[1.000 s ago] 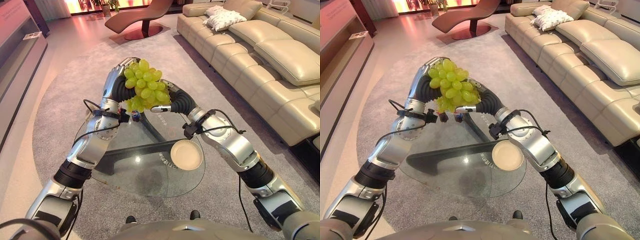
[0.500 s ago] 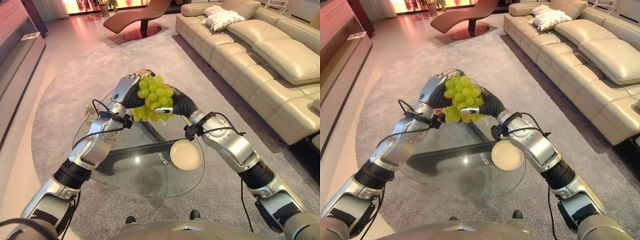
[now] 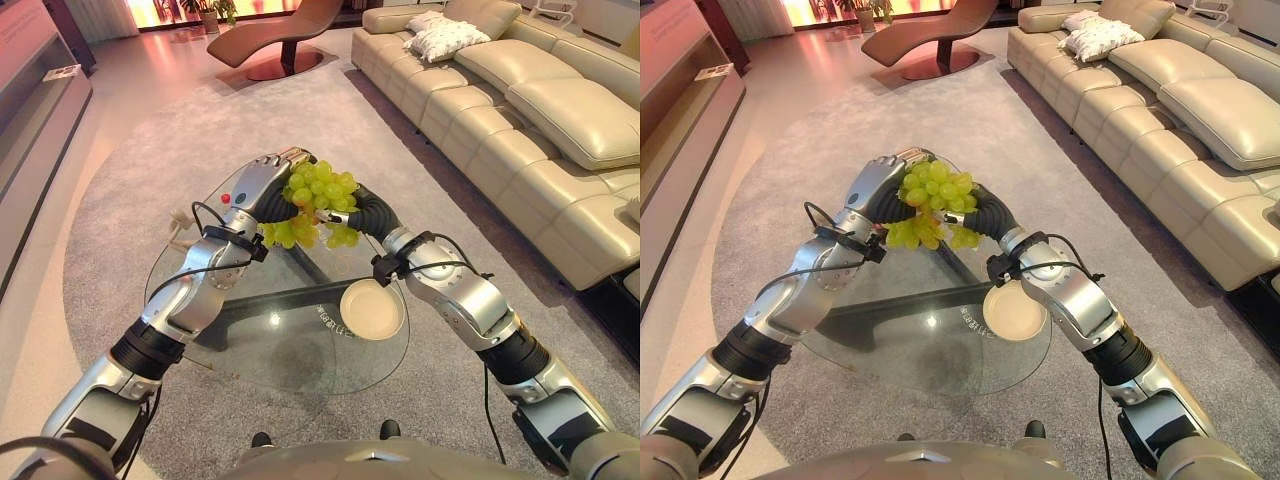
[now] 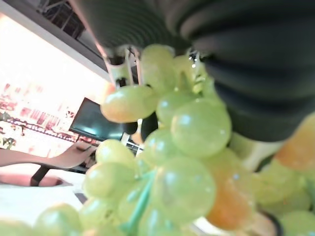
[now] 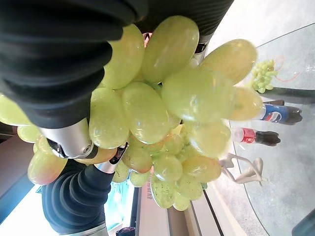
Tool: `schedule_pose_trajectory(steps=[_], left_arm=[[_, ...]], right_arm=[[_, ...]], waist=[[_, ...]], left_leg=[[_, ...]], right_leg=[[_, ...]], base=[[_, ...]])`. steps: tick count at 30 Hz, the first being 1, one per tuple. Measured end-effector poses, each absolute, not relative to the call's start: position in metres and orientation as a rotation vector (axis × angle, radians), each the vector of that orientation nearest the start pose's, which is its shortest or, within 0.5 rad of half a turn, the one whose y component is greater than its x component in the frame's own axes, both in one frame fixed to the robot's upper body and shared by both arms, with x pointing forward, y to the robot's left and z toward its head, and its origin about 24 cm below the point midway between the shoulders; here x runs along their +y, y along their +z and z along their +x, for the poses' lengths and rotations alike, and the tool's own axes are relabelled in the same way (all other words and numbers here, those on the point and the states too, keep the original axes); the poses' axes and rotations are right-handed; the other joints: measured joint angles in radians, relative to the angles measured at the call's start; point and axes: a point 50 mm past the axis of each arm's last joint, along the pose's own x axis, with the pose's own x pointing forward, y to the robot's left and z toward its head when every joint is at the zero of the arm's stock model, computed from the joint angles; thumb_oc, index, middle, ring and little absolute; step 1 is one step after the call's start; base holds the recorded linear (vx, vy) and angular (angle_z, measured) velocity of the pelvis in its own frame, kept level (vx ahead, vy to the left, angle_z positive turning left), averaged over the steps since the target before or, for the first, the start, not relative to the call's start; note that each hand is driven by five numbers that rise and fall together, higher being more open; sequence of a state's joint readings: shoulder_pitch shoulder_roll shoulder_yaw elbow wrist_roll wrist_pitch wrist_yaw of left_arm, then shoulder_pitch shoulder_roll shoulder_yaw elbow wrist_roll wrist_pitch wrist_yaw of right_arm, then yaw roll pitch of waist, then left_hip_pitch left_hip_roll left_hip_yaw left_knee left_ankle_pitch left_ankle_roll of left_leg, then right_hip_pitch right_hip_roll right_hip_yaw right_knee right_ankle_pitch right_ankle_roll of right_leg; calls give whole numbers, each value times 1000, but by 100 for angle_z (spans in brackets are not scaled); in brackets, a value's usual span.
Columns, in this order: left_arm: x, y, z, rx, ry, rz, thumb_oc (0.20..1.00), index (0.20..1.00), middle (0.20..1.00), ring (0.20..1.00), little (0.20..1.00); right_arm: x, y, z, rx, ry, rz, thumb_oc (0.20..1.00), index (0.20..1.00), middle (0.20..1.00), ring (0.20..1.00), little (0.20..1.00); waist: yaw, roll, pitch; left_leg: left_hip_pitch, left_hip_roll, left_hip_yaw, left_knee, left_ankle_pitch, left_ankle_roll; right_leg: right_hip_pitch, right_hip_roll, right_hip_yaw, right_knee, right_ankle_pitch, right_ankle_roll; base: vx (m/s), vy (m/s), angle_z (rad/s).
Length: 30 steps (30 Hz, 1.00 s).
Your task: Pick up fruits into the plate
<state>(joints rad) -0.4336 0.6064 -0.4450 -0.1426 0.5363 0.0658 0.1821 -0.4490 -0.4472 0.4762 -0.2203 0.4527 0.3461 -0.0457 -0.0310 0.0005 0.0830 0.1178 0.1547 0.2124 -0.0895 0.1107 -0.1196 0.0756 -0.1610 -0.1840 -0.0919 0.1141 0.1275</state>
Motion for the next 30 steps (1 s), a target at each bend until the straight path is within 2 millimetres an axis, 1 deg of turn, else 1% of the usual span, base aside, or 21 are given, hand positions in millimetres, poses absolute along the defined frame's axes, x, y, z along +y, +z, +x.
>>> schedule_pose_trajectory(steps=[8, 15, 16, 20, 24, 26, 30], left_arm=[[127, 161, 293, -625, -141, 1143, 200, 200, 200, 200, 200], [128, 159, 293, -626, -158, 1202, 200, 200, 200, 200, 200], [128, 159, 293, -620, -165, 1204, 1000, 1000, 1000, 1000, 1000], [126, 158, 293, -610, -189, 1213, 1000, 1000, 1000, 1000, 1000], [124, 164, 296, -604, -231, 1252, 1000, 1000, 1000, 1000, 1000], [123, 167, 298, -601, -256, 1293, 1000, 1000, 1000, 1000, 1000], [123, 169, 302, -550, -332, 1443, 1000, 1000, 1000, 1000, 1000]], right_arm=[[-79, 137, 286, -61, 587, -141, 200, 200, 200, 200, 200], [-78, 132, 286, -16, 599, -113, 200, 200, 200, 200, 200], [-78, 131, 286, -9, 601, -108, 200, 200, 200, 200, 200], [-76, 126, 285, 9, 616, -108, 200, 200, 200, 200, 200], [-75, 125, 284, 16, 621, -108, 200, 200, 200, 200, 200], [-76, 124, 284, 19, 618, -110, 200, 200, 200, 200, 200], [-78, 118, 286, 50, 613, -116, 200, 200, 200, 200, 200]], waist=[[-1, 0, 0], [-2, 0, 0], [-2, 0, 0], [-1, 0, 0], [-1, 0, 0], [-1, 0, 0], [-3, 0, 0]], left_leg=[[1, 0, 0, 0, 0, 0], [3, 0, 1, 0, 0, 0], [3, 0, 1, 0, 0, 0], [3, 0, 1, 0, 0, 0], [4, 0, 3, 0, 0, 0], [6, 0, 4, 0, 0, 0], [9, 0, 7, 0, 0, 0]], right_leg=[[1, 0, -1, 0, 0, 0], [2, 0, -1, 0, 0, 0], [2, 0, 0, 0, 0, 0], [1, 0, -1, 0, 0, 0], [2, 0, 0, 0, 0, 0], [3, 0, 1, 0, 0, 0], [4, 0, 4, 0, 0, 0]], base=[[0, 0, 0], [0, 0, 0], [0, 0, 0], [0, 0, 0], [0, 0, 0], [0, 0, 0], [0, 0, 0]])
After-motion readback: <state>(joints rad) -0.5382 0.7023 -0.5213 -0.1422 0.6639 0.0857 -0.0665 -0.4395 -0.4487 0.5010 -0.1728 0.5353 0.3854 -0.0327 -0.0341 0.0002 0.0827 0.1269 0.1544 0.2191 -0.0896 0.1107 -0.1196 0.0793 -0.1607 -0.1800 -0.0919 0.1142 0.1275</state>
